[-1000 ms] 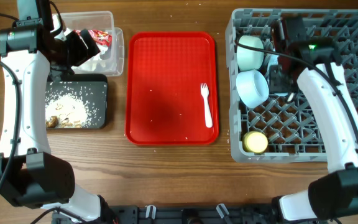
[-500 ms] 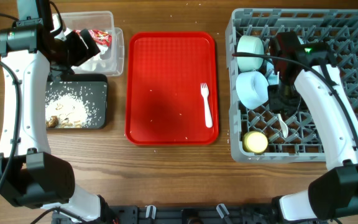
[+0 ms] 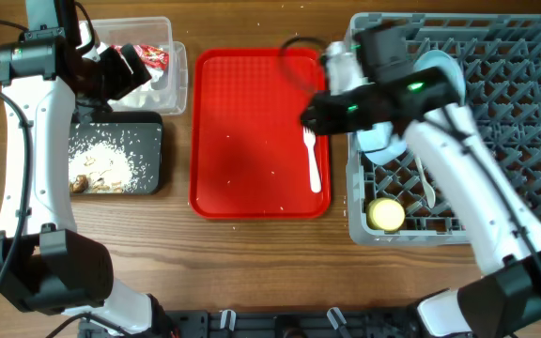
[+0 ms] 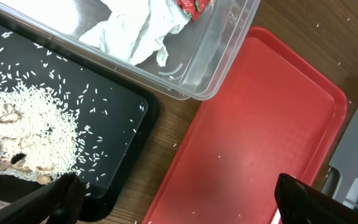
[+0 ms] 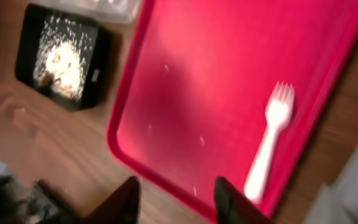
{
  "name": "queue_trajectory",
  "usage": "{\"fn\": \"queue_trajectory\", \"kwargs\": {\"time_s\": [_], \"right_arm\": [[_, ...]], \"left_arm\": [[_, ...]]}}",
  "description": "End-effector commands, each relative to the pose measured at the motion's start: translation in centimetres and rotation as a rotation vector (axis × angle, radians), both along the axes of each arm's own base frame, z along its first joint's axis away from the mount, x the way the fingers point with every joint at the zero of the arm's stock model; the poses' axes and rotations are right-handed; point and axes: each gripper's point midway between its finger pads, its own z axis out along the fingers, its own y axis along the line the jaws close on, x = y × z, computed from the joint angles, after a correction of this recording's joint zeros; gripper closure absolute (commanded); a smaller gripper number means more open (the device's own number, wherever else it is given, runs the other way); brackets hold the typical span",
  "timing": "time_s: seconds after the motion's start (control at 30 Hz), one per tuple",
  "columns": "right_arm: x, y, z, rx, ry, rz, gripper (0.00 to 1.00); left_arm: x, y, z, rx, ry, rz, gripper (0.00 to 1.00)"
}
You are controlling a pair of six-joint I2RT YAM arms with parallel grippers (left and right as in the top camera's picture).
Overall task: Sort waste into correct bins and load items into the dishwasher rack
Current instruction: 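Return the right gripper to the red tray and grasp the white fork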
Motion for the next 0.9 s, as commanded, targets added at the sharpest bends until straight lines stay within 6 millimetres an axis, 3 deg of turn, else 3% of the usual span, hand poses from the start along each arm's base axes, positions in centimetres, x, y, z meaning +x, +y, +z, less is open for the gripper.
{"fn": "queue_trajectory", "kwargs": {"time_s": [0.0, 0.1, 0.13, 0.27, 0.33, 0.47, 0.6, 0.87], "right_arm": [[0.1, 2.7, -1.3, -0.195, -0.129, 0.004, 0.45], [1.3, 1.9, -4.0, -0.263, -0.068, -0.192, 0.44], [1.9, 2.0, -5.8, -0.261, -0.024, -0.185, 0.44], [3.7, -0.7, -13.5, -0.351, 0.14, -0.236, 0.44], [4.4, -1.9, -16.1, -0.375, 0.188, -0.263, 0.46], [5.5, -2.2, -18.1, -0.372, 0.194, -0.255, 0.46], [5.3, -2.5, -20.5, -0.402, 0.228, -0.256, 0.5], [5.5, -3.1, -21.2, -0.433, 0.227, -0.289, 0.54]], "left_arm": [[0.0, 0.3, 0.6, 0.008, -0.017, 0.006, 0.0], [0.0, 0.3, 0.6, 0.008, -0.016, 0.006, 0.0], [0.0, 0.3, 0.6, 0.008, -0.017, 0.006, 0.0], [0.0, 0.3, 0.6, 0.008, -0.017, 0.006, 0.0], [0.0, 0.3, 0.6, 0.008, -0.016, 0.006, 0.0], [0.0, 0.3, 0.6, 0.008, -0.017, 0.006, 0.0], [0.0, 0.3, 0.6, 0.008, -0.017, 0.006, 0.0], [0.0, 0.3, 0.6, 0.008, -0.017, 0.006, 0.0]]}}
